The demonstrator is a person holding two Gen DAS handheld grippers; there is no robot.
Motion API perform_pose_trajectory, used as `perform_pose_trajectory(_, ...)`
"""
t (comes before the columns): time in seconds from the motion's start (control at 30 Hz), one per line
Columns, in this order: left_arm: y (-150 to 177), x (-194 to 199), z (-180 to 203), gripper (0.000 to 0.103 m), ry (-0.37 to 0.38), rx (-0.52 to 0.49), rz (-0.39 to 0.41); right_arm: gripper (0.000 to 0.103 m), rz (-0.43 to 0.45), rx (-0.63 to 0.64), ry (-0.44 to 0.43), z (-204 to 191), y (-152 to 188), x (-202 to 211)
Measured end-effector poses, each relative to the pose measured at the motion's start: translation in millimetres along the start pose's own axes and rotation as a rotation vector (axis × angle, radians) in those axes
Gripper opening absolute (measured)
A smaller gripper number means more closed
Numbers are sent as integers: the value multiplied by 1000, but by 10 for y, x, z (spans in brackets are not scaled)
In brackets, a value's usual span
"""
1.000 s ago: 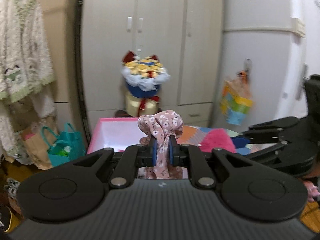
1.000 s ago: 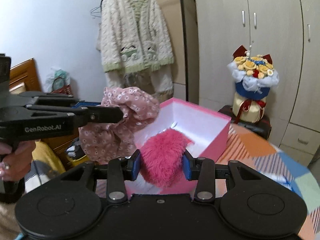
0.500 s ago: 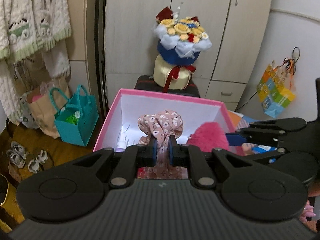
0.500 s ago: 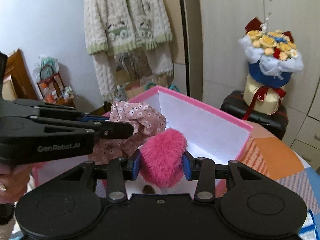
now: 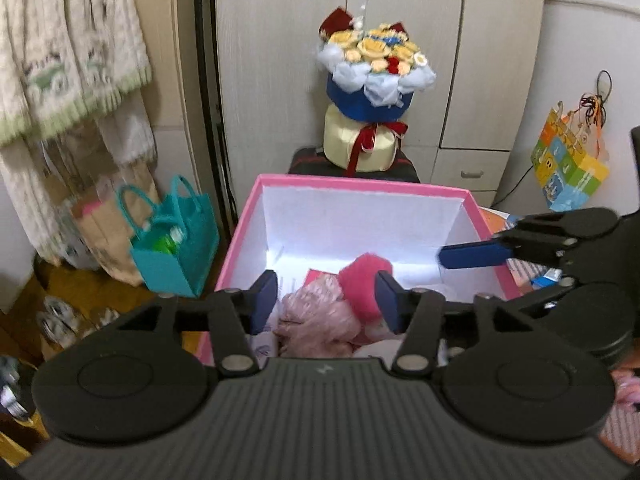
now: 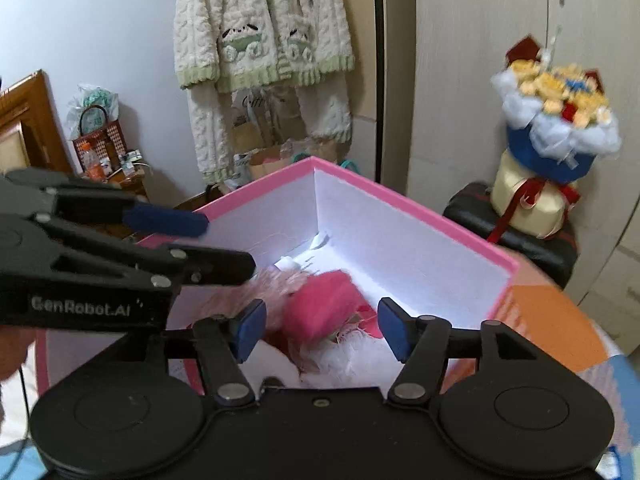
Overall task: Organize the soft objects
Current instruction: 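Open both grippers to drop the pom-pom and cloth into the box, then reach the left gripper to the purple plush toy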
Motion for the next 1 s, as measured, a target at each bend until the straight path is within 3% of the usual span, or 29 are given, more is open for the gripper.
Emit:
perform_pose_trajectory(0.13, 21, 291, 69, 65, 6, -51, 28, 67, 22, 32, 0, -115, 75, 376)
perform_pose_trajectory(0.37, 164, 958, 329, 72, 65, -190, 89, 79, 59, 86, 32, -341, 296, 1141)
perform_pose_trajectory(0.6, 382, 1494, 637, 80, 195, -289, 98, 84, 101, 96, 50, -507, 726, 1786)
perform_pose_trajectory(1.0, 843, 1578, 1269, 82, 363, -346, 68, 86, 153, 48, 94, -504, 1608, 2133)
Point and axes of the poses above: each gripper's, at about its wrist camera, not at the fingertips, and x roughly against the way its jaws point, z to its right, y to its underside, the point moved 2 cm from there along -x, roughly the way its jaws point, and after that the axes turned 3 degrees about -z, right-handed, at the moved point
